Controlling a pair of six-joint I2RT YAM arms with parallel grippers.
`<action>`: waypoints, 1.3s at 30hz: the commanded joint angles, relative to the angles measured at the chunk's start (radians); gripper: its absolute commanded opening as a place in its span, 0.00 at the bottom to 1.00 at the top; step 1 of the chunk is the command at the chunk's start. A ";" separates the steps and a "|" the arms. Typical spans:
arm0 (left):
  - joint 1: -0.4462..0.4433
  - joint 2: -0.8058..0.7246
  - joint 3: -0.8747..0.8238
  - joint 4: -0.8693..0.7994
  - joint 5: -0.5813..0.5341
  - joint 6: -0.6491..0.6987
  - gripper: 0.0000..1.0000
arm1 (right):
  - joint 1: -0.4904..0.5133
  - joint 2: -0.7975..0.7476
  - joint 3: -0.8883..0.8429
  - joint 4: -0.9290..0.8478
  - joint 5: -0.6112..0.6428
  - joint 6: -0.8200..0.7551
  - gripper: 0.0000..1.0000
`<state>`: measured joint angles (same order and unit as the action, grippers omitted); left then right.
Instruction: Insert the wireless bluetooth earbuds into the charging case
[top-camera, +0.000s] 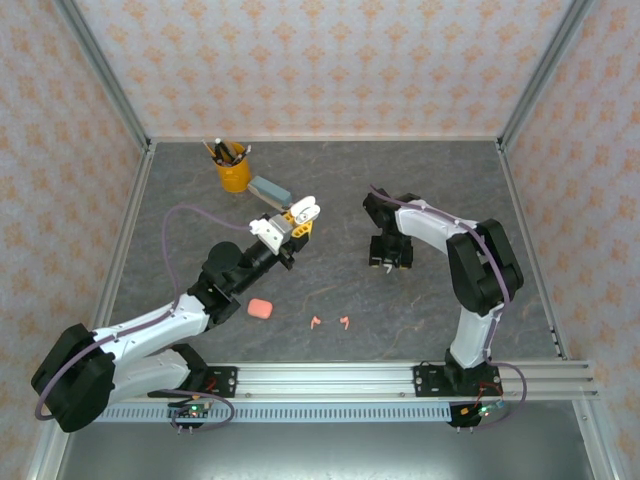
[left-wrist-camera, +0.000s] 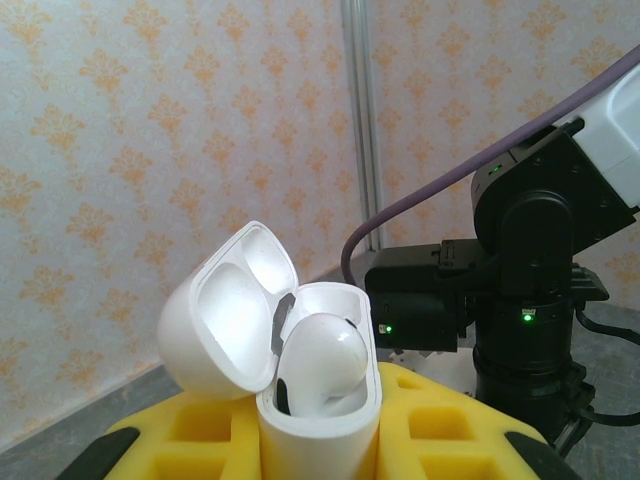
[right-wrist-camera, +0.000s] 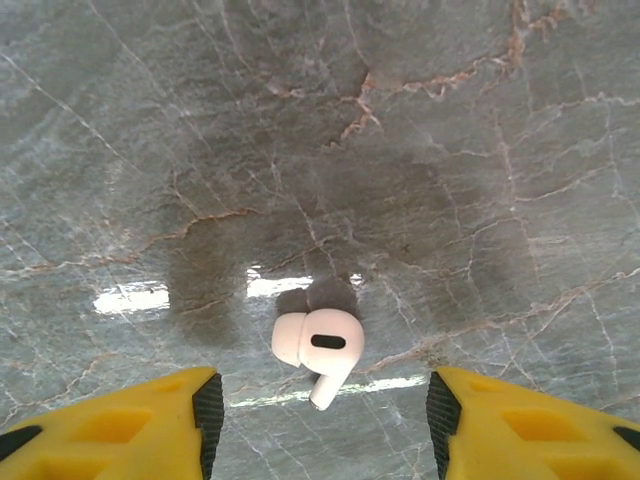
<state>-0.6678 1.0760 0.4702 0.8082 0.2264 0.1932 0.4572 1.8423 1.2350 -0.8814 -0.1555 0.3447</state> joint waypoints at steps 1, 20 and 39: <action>-0.007 -0.004 -0.005 0.018 -0.012 0.024 0.00 | -0.006 0.016 0.029 0.007 0.016 -0.009 0.56; -0.007 0.018 0.001 0.031 -0.009 0.016 0.00 | -0.008 0.051 0.043 0.031 0.050 0.001 0.46; -0.007 0.026 0.001 0.039 -0.009 0.012 0.00 | -0.015 0.038 0.010 0.050 0.053 0.010 0.39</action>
<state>-0.6678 1.0893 0.4698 0.8089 0.2264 0.1928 0.4477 1.8889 1.2564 -0.8360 -0.1303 0.3466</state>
